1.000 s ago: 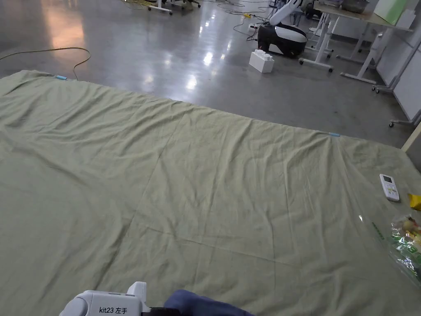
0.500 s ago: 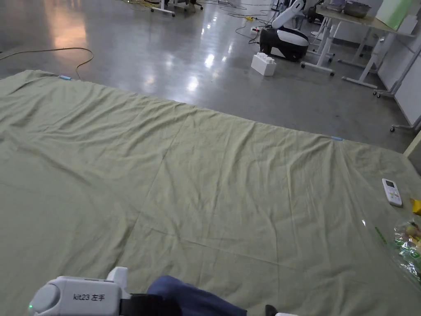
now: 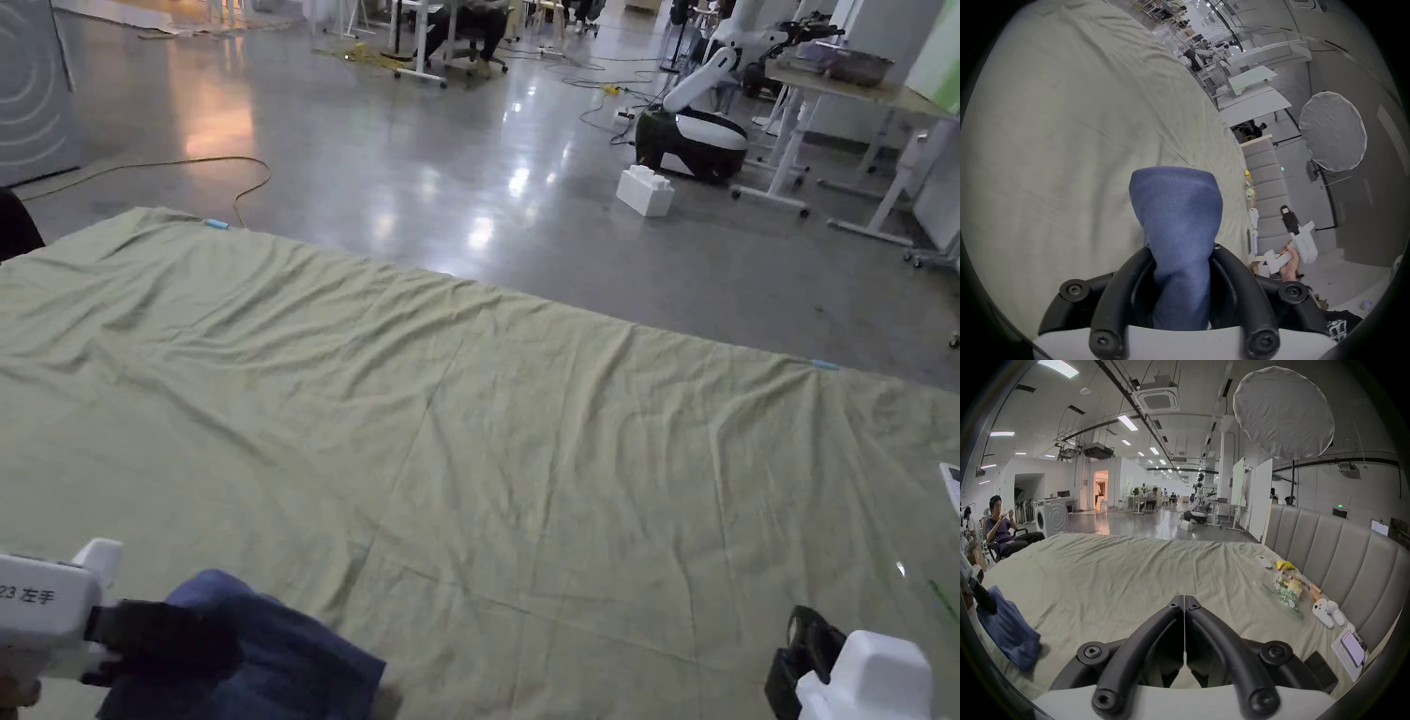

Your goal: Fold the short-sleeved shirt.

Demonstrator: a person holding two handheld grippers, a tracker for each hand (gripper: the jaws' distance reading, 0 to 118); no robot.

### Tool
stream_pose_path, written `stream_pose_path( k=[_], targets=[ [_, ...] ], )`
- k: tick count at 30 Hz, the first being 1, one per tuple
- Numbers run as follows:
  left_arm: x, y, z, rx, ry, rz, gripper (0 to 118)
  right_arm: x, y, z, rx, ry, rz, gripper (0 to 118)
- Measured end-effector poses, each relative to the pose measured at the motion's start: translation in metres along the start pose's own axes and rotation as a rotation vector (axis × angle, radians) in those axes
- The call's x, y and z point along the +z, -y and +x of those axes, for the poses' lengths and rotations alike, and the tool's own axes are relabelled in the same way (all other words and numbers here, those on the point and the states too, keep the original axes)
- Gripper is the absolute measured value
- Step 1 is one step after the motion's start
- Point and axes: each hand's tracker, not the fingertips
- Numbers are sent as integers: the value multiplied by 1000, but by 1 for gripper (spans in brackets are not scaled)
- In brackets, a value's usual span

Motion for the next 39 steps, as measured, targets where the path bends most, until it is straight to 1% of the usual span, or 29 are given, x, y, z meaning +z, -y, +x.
stream_pose_path(
  k=[4,6,8,10,15,21,22,23,24,25,27,31,32,34,35,36,39],
  targets=[
    [48,-24,-9,-22,-166,2,24,-2,-16,8,-16,16,34,1],
    [76,-33,-12,-13,-218,19,24,-3,-22,12,-12,22,49,1],
    [100,-42,-18,-15,-227,36,24,-3,-26,14,-4,25,58,1],
    [122,-48,-20,-51,-286,41,24,-3,-28,16,0,28,61,1],
    [154,-50,-22,-31,-370,52,24,-4,-24,18,-22,26,47,1],
    [146,-50,-36,-17,-482,29,26,-5,-12,13,-37,18,19,1],
    [144,-51,-38,-21,-526,26,30,-5,-11,12,-36,17,14,1],
    [141,-51,-38,-31,-572,25,36,-5,-9,12,-35,15,10,1],
    [139,-53,-41,-45,-631,23,46,-4,-8,11,-34,14,8,1],
    [138,-54,-41,-51,-683,23,52,-4,-7,11,-30,13,6,1],
    [136,-56,-43,-49,-781,10,60,-3,-6,12,-25,11,3,1],
    [139,-56,-45,-52,-857,18,61,-3,-3,12,-24,7,-3,1],
    [141,-56,-45,-52,-907,28,61,-3,-2,12,-25,3,-5,1],
    [139,-55,-38,-121,-1052,11,61,-2,1,12,-23,-2,-9,1],
    [138,-54,-32,-162,-1165,28,61,-1,2,13,-19,-5,-10,1],
    [135,-54,-30,-191,-1219,42,61,0,4,13,-18,-6,-11,1],
    [126,-45,-16,-218,-1194,141,61,-1,8,14,-34,-10,-17,1]
  ],
)
